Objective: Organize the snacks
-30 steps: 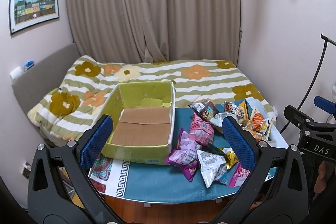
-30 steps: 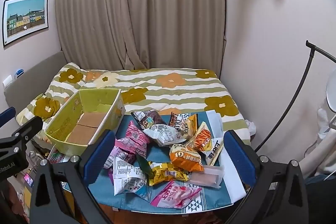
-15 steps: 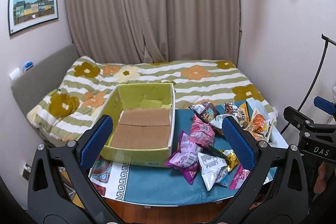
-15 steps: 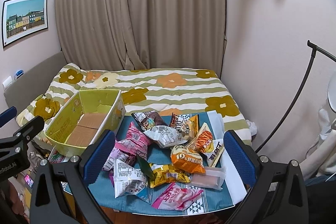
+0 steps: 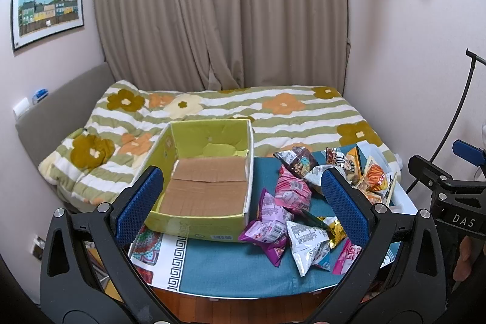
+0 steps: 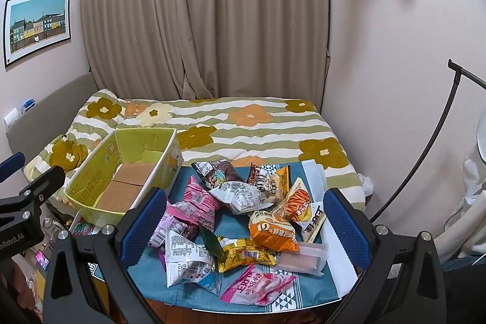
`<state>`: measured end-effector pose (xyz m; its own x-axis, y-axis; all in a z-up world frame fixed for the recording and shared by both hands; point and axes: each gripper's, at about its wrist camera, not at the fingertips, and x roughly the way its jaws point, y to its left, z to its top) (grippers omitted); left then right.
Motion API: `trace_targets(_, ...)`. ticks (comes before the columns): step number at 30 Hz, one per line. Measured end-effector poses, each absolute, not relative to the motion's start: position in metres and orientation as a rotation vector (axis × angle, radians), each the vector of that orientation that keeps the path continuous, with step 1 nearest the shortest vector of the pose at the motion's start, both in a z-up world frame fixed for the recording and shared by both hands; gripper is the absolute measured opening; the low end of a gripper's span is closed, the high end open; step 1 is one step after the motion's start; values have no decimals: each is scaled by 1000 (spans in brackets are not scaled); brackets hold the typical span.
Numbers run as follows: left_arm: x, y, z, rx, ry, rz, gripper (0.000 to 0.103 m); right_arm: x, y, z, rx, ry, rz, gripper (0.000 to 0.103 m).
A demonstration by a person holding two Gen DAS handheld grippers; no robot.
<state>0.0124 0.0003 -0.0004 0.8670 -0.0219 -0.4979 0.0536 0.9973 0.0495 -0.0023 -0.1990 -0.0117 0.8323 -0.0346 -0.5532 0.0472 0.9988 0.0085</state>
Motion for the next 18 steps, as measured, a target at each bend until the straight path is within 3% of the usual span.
trace_targets(18,13,0,-2,63,521,-40,103,-1,-199,-11,22,589,-43,103)
